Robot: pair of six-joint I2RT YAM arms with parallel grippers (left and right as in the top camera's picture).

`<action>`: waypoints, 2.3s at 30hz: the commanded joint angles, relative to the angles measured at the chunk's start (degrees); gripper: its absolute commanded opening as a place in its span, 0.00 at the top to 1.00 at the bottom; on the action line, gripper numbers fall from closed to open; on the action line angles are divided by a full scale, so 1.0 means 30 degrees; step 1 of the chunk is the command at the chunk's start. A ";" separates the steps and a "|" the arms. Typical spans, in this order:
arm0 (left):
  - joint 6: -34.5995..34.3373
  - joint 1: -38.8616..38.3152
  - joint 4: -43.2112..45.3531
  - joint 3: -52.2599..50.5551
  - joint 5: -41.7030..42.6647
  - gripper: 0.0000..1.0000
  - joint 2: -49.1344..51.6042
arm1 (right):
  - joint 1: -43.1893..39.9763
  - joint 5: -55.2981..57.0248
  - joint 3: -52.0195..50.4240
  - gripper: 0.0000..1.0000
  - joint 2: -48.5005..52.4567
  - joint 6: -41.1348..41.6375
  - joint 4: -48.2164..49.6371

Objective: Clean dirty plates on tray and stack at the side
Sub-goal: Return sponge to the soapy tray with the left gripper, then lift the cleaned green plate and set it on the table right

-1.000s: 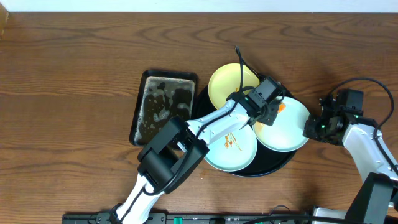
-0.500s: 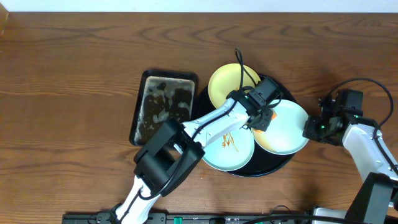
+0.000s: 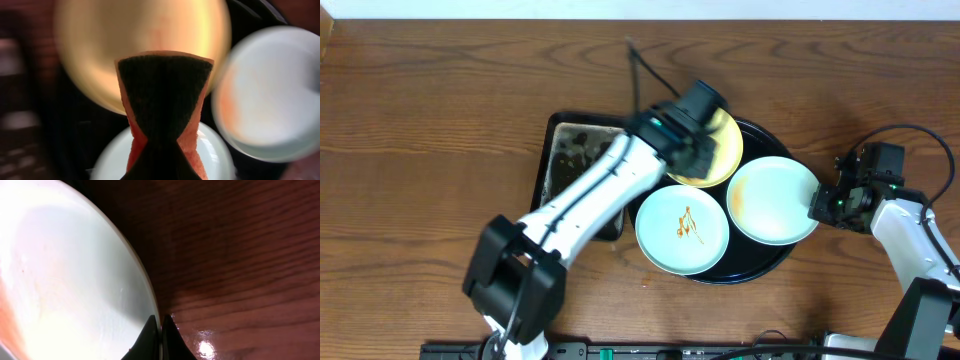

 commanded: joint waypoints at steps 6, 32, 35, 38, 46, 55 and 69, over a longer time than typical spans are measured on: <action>0.0743 0.5085 -0.1829 -0.0102 -0.0466 0.93 -0.1450 | -0.0051 0.1909 0.1129 0.99 -0.2149 -0.0488 -0.0568; 0.6251 1.2961 -0.0590 -0.5246 0.5909 0.93 -0.2200 | 0.9100 1.5103 0.4109 0.99 -0.4269 -0.5289 -0.1763; 0.6251 1.3653 -0.0583 -0.5530 0.6178 0.93 -0.2200 | 1.0892 1.6881 0.4109 0.99 -0.4269 -0.6623 -0.1100; 0.6331 1.3996 -0.0678 -0.5617 0.6331 0.93 -0.2200 | 1.2582 1.9693 0.4109 0.99 -0.4262 -0.7213 -0.0109; 0.6390 1.3945 -0.0678 -0.5668 0.6761 0.93 -0.2200 | 1.5584 2.3474 0.4109 0.99 -0.4233 -0.8342 0.0561; 0.6601 1.3945 -0.0663 -0.6302 0.6754 0.93 -0.2193 | 1.5482 2.3525 0.4102 0.99 -0.4233 -0.7322 0.1370; 0.5974 1.3945 -0.0714 -0.6339 0.6761 0.93 -0.2193 | 0.7876 1.4127 0.4102 0.99 -0.4233 0.0576 0.0393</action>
